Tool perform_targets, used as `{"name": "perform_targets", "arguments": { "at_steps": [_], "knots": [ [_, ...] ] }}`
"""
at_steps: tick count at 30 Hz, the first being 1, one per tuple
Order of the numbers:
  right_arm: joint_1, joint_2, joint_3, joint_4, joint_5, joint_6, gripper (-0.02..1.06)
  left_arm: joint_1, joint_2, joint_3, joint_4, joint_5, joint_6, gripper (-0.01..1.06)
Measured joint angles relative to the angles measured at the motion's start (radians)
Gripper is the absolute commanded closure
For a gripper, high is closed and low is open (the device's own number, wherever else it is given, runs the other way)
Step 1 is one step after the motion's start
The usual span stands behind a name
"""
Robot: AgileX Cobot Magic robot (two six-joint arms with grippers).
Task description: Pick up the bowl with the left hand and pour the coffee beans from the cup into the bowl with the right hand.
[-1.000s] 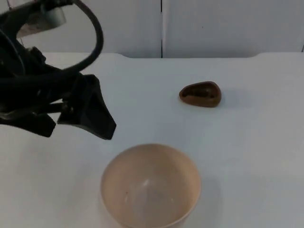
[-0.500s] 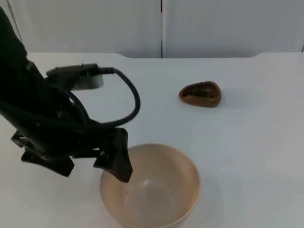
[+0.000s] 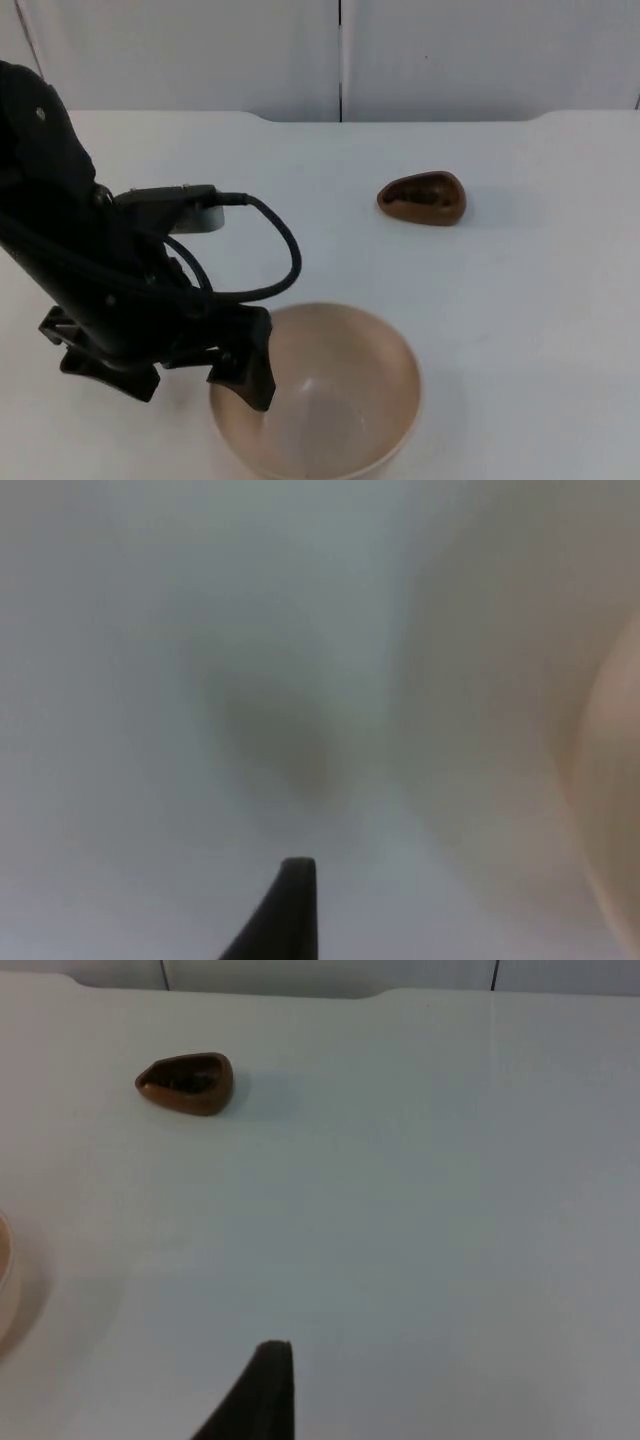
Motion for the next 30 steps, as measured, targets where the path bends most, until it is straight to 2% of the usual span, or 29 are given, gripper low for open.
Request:
{"name": "perform_targets", "arguments": {
  "at_steps": [17, 20, 24, 30],
  "knots": [
    [0.000, 0.000, 0.000, 0.000, 0.000, 0.000, -0.01, 0.002, 0.033, -0.029, -0.114, -0.037, 0.094, 0.13],
    [0.000, 0.000, 0.000, 0.000, 0.000, 0.000, -0.01, 0.021, 0.045, -0.031, -0.141, -0.024, 0.125, 0.13],
    [0.000, 0.000, 0.000, 0.000, 0.000, 0.000, -0.01, 0.095, 0.061, -0.031, -0.253, 0.005, 0.239, 0.13],
    [0.000, 0.000, 0.000, 0.000, 0.000, 0.000, -0.01, 0.093, 0.061, -0.031, -0.283, 0.005, 0.279, 0.13]
  ]
}}
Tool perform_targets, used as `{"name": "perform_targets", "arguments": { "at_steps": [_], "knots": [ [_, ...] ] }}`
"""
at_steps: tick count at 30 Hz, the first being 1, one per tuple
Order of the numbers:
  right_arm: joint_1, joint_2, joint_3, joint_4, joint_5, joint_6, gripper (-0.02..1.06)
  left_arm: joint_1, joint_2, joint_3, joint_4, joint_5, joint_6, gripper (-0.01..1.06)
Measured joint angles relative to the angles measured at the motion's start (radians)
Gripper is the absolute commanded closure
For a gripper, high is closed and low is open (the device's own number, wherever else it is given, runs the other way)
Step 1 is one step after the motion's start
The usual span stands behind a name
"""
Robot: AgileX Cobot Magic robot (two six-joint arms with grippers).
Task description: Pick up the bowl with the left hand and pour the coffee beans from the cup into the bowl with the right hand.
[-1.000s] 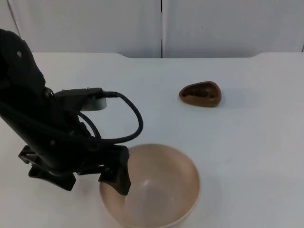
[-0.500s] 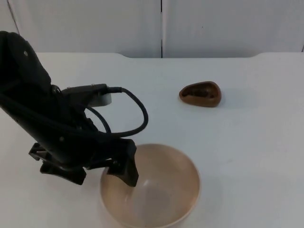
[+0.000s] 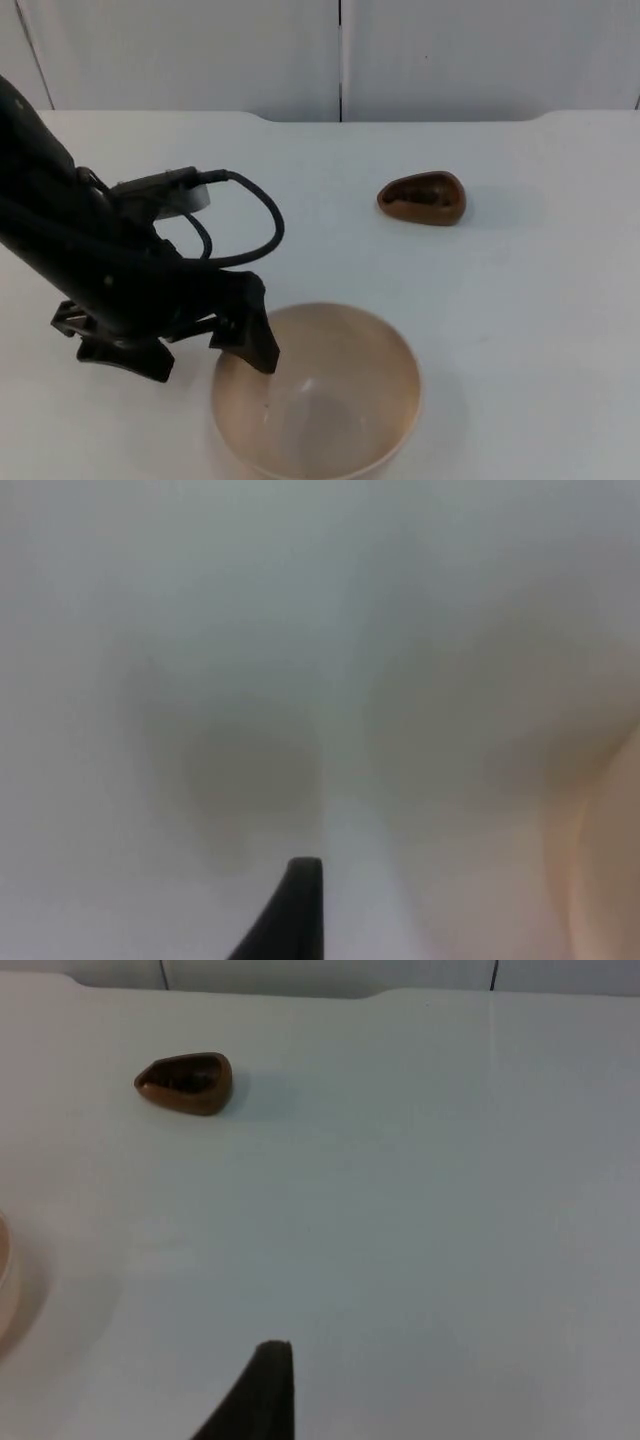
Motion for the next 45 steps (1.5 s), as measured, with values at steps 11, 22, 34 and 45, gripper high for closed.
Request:
{"name": "perform_targets", "arguments": {
  "at_steps": [11, 22, 34, 45],
  "knots": [
    [0.000, 0.000, 0.000, -0.004, 0.000, 0.000, -0.01, -0.029, 0.000, 0.000, 0.000, -0.025, 0.004, 0.32],
    [0.000, 0.000, 0.000, -0.004, 0.000, 0.000, -0.01, -0.029, 0.001, 0.000, 0.000, -0.028, -0.028, 0.87],
    [0.000, 0.000, 0.000, -0.004, 0.000, 0.000, -0.01, -0.029, -0.030, -0.003, 0.019, -0.026, -0.085, 1.05],
    [0.000, 0.000, 0.000, -0.004, 0.000, 0.000, -0.01, -0.039, -0.079, -0.205, 0.377, 0.084, -0.431, 1.05]
  ]
}}
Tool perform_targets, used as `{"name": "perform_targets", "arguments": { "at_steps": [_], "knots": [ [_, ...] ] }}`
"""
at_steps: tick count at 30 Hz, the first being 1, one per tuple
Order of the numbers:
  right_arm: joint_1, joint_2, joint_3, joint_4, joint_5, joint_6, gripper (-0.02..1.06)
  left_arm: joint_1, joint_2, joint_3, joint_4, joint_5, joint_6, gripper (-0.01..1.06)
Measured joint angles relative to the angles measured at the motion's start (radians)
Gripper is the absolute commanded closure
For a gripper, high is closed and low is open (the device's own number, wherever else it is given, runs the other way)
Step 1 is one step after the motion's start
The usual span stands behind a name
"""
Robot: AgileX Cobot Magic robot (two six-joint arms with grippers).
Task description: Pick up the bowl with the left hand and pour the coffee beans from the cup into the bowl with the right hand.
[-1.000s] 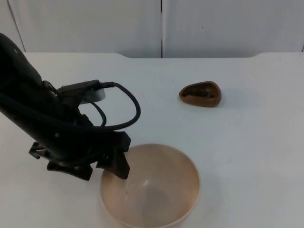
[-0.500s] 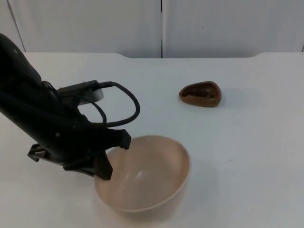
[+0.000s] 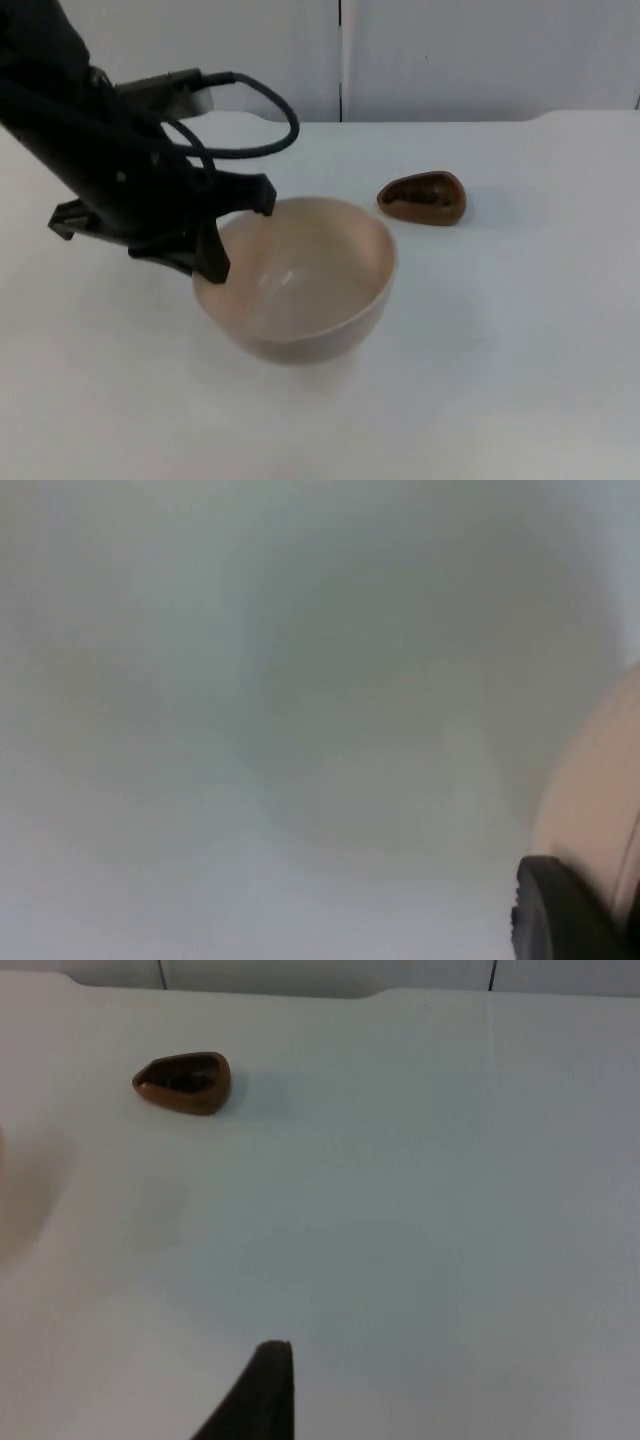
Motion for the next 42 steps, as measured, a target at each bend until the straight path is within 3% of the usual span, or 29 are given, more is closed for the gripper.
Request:
{"name": "perform_targets", "arguments": {
  "at_steps": [7, 19, 42],
  "knots": [
    [0.000, 0.000, 0.000, 0.000, 0.000, 0.000, -0.01, -0.058, 0.000, -0.095, 0.105, 0.039, -0.095, 1.05],
    [0.000, 0.000, 0.000, 0.000, 0.000, 0.000, -0.01, -0.191, 0.000, -0.102, 0.249, 0.064, -0.169, 1.05],
    [0.000, 0.000, 0.000, 0.000, 0.000, 0.000, -0.01, -0.195, 0.000, -0.102, 0.227, 0.108, -0.170, 1.05]
  ]
}}
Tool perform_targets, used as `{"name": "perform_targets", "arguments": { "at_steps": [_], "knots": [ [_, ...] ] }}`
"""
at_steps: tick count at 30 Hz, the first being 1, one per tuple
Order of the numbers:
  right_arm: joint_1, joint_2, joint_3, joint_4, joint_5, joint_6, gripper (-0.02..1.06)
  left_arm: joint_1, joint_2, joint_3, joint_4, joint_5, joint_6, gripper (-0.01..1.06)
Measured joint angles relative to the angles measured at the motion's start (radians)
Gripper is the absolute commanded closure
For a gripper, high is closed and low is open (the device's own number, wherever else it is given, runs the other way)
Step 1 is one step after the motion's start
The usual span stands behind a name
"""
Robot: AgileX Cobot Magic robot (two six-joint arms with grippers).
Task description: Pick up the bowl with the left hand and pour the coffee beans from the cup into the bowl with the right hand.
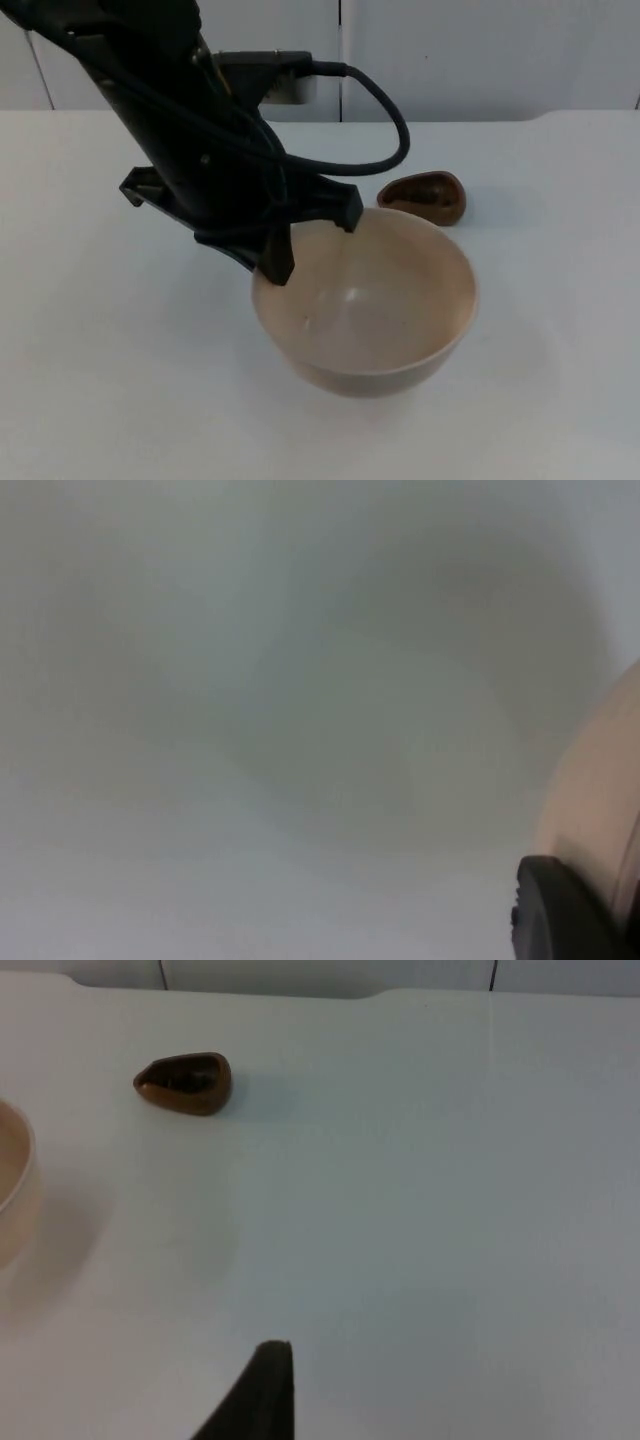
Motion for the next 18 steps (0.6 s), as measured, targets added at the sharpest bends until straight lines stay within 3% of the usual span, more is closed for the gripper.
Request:
{"name": "perform_targets", "arguments": {
  "at_steps": [8, 18],
  "knots": [
    [0.000, 0.029, -0.038, 0.002, -0.012, 0.002, -0.01, 0.000, 0.000, 0.000, -0.002, 0.026, 0.000, 1.05],
    [0.000, 0.394, -0.237, 0.004, -0.132, 0.005, -0.01, 0.000, 0.000, 0.000, -0.019, 0.027, -0.002, 1.05]
  ]
}}
